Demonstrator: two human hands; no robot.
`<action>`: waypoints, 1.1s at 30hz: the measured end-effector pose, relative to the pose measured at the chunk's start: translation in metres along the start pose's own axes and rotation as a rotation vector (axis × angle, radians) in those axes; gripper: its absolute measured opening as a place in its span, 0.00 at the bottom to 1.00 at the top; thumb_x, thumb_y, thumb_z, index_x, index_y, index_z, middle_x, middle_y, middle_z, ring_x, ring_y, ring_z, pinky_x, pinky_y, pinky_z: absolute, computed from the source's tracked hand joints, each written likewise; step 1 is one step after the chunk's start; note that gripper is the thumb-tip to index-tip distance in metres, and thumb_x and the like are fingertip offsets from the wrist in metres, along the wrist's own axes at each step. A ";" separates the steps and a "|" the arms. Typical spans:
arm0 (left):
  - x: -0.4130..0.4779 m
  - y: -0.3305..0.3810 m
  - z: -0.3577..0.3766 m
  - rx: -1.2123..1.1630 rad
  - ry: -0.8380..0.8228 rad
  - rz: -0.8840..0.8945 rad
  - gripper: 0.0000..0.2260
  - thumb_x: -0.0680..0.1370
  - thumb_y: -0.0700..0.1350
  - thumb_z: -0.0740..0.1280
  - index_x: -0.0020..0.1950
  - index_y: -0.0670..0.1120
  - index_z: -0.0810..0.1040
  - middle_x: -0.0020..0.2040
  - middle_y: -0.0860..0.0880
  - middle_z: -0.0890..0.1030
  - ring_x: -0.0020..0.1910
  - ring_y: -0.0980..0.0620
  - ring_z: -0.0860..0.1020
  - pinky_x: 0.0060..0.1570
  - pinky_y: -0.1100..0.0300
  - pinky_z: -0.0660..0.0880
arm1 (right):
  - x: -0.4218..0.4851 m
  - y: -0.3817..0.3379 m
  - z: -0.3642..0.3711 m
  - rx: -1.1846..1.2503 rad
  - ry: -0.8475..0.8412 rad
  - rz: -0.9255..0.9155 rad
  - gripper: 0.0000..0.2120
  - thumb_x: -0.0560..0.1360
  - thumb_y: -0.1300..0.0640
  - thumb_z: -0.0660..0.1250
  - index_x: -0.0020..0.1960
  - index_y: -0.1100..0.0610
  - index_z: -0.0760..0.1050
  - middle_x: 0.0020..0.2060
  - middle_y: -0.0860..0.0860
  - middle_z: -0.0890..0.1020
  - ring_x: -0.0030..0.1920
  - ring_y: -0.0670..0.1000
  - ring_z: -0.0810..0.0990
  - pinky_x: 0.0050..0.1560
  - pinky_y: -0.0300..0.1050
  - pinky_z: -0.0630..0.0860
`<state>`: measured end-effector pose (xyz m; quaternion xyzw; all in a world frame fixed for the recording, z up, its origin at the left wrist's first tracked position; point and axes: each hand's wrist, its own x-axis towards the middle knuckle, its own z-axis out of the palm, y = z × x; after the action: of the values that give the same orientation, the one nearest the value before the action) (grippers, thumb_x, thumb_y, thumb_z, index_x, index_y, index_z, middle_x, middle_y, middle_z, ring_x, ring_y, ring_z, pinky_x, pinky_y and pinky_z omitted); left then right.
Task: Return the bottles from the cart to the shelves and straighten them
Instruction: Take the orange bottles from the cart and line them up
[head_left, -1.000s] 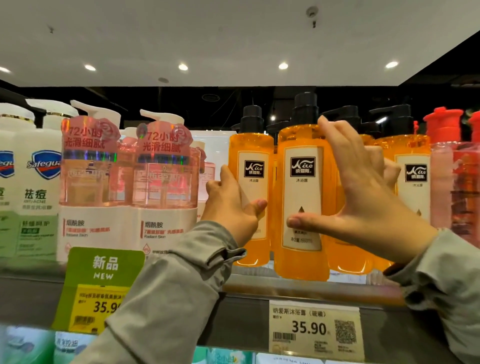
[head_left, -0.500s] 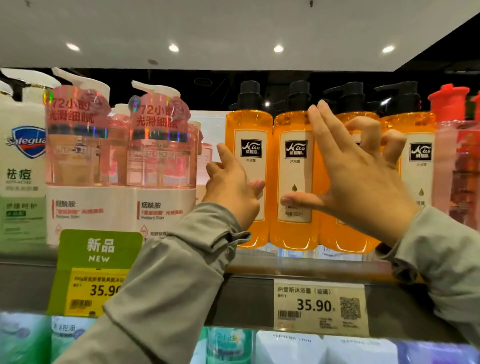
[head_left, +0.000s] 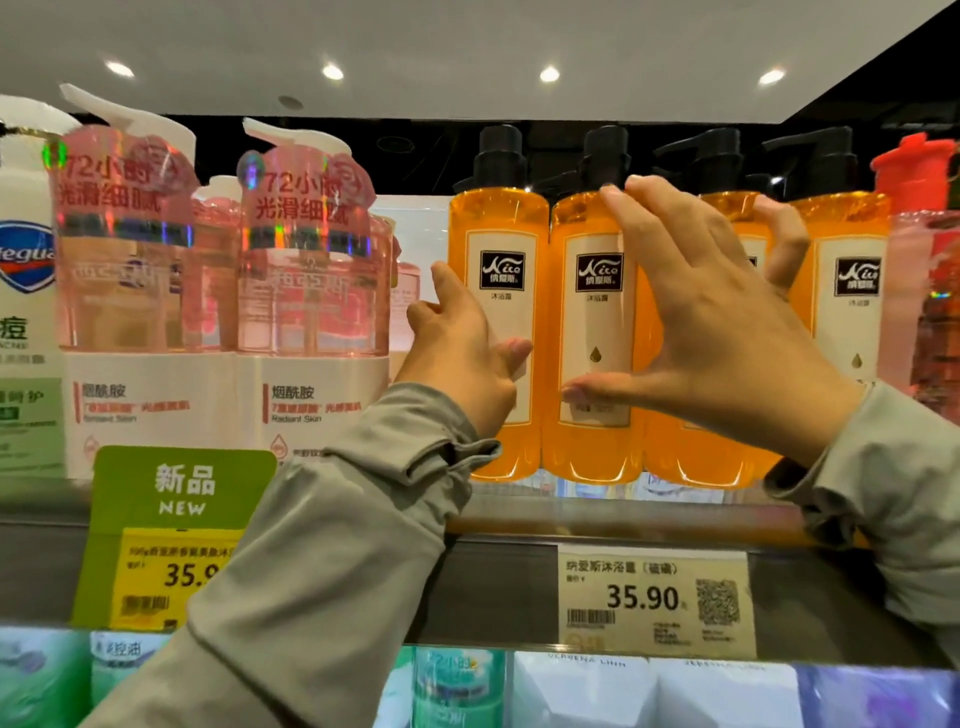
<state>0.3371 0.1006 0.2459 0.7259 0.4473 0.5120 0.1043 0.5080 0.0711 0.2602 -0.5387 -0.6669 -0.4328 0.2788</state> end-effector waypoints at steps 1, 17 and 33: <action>0.000 -0.001 0.000 -0.009 -0.003 0.002 0.32 0.78 0.44 0.65 0.76 0.45 0.49 0.69 0.41 0.63 0.64 0.45 0.69 0.56 0.60 0.68 | 0.000 0.001 0.000 0.010 -0.003 -0.003 0.57 0.58 0.21 0.55 0.77 0.51 0.48 0.76 0.53 0.56 0.76 0.54 0.54 0.70 0.52 0.35; 0.006 -0.009 -0.002 -0.004 -0.035 0.030 0.32 0.78 0.45 0.65 0.76 0.45 0.50 0.70 0.42 0.65 0.65 0.42 0.70 0.63 0.44 0.72 | -0.012 0.003 0.002 0.189 -0.050 0.021 0.53 0.61 0.27 0.56 0.76 0.44 0.34 0.76 0.43 0.36 0.74 0.42 0.33 0.70 0.58 0.27; -0.012 0.015 -0.002 0.424 -0.013 0.006 0.39 0.79 0.52 0.62 0.76 0.37 0.40 0.72 0.36 0.63 0.69 0.40 0.65 0.65 0.53 0.64 | -0.019 0.006 -0.013 0.382 -0.159 0.012 0.51 0.69 0.35 0.67 0.77 0.46 0.36 0.76 0.44 0.35 0.75 0.44 0.36 0.69 0.55 0.24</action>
<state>0.3423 0.0821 0.2485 0.7361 0.5423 0.4020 -0.0492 0.5174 0.0509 0.2517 -0.5124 -0.7537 -0.2528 0.3249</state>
